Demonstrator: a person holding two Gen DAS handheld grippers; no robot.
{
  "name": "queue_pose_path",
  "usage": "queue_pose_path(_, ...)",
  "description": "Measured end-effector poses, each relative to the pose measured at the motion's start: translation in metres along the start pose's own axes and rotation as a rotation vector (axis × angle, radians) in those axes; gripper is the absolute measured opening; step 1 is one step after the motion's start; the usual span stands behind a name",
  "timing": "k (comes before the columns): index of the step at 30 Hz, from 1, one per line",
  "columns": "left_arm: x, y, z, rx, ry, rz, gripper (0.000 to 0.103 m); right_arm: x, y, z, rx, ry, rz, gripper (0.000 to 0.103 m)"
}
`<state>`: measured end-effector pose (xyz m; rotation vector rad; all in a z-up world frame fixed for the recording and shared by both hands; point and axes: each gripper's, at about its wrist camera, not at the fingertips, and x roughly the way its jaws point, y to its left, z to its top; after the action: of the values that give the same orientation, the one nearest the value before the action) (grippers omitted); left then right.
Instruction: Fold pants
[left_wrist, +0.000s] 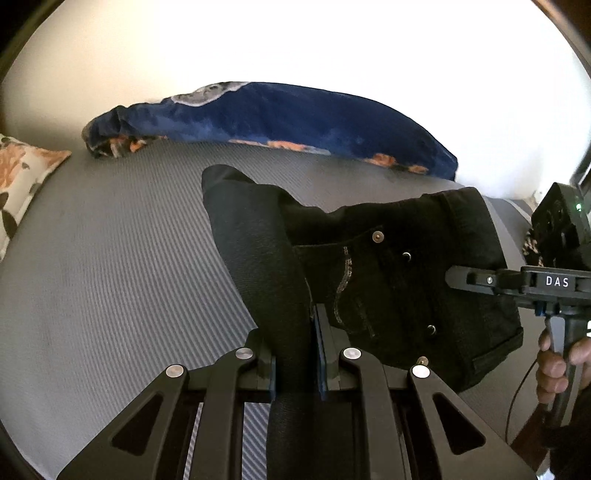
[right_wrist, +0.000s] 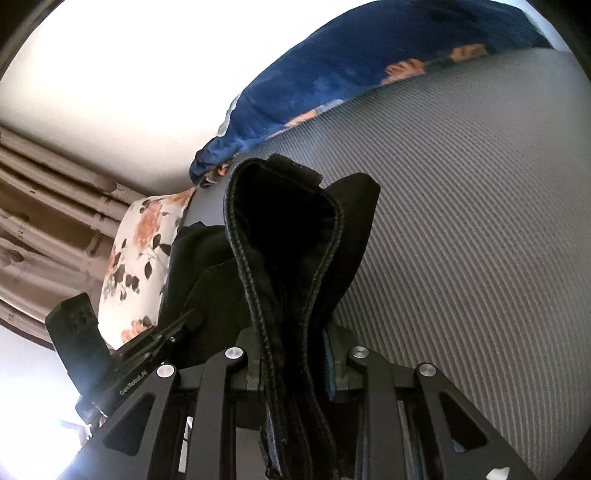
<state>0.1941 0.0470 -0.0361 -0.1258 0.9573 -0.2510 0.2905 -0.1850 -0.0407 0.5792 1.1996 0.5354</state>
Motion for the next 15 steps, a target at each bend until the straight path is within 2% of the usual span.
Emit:
queue_pose_path(9,0.043,0.029,0.038,0.005,0.012,0.025,0.016,0.035,0.0,0.045,0.011,0.004,-0.049,0.022)
queue_pose_path(15,0.074,0.048,0.052,0.016,0.019,0.045,0.016,0.051,-0.007,0.059,0.007,-0.014,-0.099,0.022)
